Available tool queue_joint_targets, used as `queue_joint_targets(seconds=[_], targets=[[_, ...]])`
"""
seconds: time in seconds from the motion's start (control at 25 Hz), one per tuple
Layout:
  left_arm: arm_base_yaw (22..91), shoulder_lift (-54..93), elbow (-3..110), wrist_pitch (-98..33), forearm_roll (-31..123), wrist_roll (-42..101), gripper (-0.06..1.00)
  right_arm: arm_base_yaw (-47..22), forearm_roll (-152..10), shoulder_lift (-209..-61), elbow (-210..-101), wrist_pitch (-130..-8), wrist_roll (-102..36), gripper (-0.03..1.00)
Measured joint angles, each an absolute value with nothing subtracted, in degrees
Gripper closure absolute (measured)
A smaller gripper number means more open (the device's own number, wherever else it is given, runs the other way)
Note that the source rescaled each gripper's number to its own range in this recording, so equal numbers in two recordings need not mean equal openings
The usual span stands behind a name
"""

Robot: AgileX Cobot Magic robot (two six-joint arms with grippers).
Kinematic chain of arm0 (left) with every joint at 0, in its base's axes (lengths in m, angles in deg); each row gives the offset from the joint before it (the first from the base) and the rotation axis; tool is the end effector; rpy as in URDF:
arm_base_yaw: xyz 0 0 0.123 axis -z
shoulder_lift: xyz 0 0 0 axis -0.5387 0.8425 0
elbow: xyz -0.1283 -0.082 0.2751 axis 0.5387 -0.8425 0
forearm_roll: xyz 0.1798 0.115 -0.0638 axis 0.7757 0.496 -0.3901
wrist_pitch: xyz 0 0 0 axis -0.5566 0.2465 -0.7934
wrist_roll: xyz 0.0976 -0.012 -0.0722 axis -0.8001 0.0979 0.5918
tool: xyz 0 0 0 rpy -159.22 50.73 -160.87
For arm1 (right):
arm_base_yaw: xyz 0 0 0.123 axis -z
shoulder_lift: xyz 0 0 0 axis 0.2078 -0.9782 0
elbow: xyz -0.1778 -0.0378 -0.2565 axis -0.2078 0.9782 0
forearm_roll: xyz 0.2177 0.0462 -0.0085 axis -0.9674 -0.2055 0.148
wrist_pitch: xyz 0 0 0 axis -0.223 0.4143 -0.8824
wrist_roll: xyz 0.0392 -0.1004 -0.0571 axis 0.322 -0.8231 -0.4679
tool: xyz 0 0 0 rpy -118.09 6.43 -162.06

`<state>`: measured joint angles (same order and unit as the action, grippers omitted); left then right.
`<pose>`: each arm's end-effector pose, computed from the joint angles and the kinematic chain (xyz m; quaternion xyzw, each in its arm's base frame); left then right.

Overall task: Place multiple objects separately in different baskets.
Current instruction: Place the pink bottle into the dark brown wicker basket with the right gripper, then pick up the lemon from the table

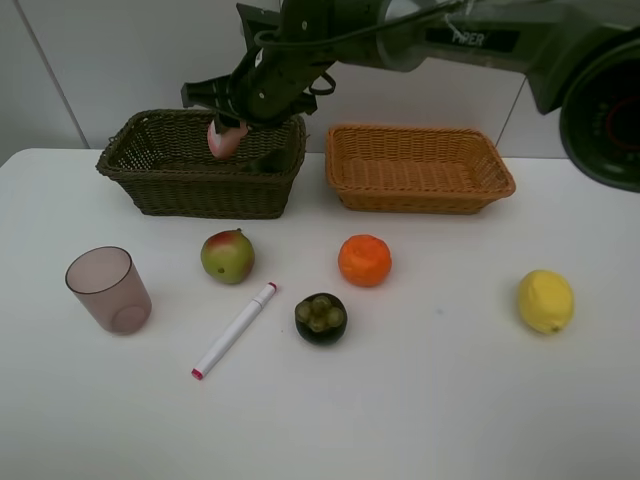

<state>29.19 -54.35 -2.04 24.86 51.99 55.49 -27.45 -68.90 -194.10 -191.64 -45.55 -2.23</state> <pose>-0.0276 -0.0156 0.2254 0.0365 0.8724 -0.0166 0.4872 0.4204 0.3542 0.2262 -0.2188 0.8906 0.1984 0.3459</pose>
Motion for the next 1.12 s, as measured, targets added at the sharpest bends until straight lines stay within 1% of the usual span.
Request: queue_joint_targets(seconds=[0.04, 0.2, 0.28, 0.36, 0.4, 0.52, 0.84, 1.12], targets=[[29.2, -54.3, -2.0, 24.9, 52.0, 55.5, -0.06, -27.4, -68.9, -194.1, -191.6, -45.8, -2.2, 0.87], [29.2, -54.3, -2.0, 24.9, 52.0, 55.5, -0.06, -27.4, -67.5, -194.1, -191.6, -47.1, -2.6, 0.43], [29.2, -54.3, -2.0, 24.9, 52.0, 55.5, -0.06, -27.4, -66.9, -194.1, -191.6, -47.7, -3.6, 0.23], [29.2, -54.3, -2.0, 24.9, 52.0, 55.5, -0.06, -27.4, -66.9, -194.1, -191.6, -47.9, -4.5, 0.10], [29.2, -54.3, -2.0, 24.9, 52.0, 55.5, -0.06, -27.4, -66.9, -194.1, -191.6, -48.0, -4.7, 0.05], [29.2, -54.3, -2.0, 24.9, 52.0, 55.5, -0.06, -27.4, -66.8, -194.1, -191.6, -48.1, -4.8, -0.01], [29.2, -54.3, -2.0, 24.9, 52.0, 55.5, -0.06, -27.4, -65.9, -194.1, -191.6, -47.4, -6.4, -0.02], [29.2, -54.3, -2.0, 24.9, 52.0, 55.5, -0.06, -27.4, -61.9, -192.6, -191.6, -40.1, -6.9, -0.02]])
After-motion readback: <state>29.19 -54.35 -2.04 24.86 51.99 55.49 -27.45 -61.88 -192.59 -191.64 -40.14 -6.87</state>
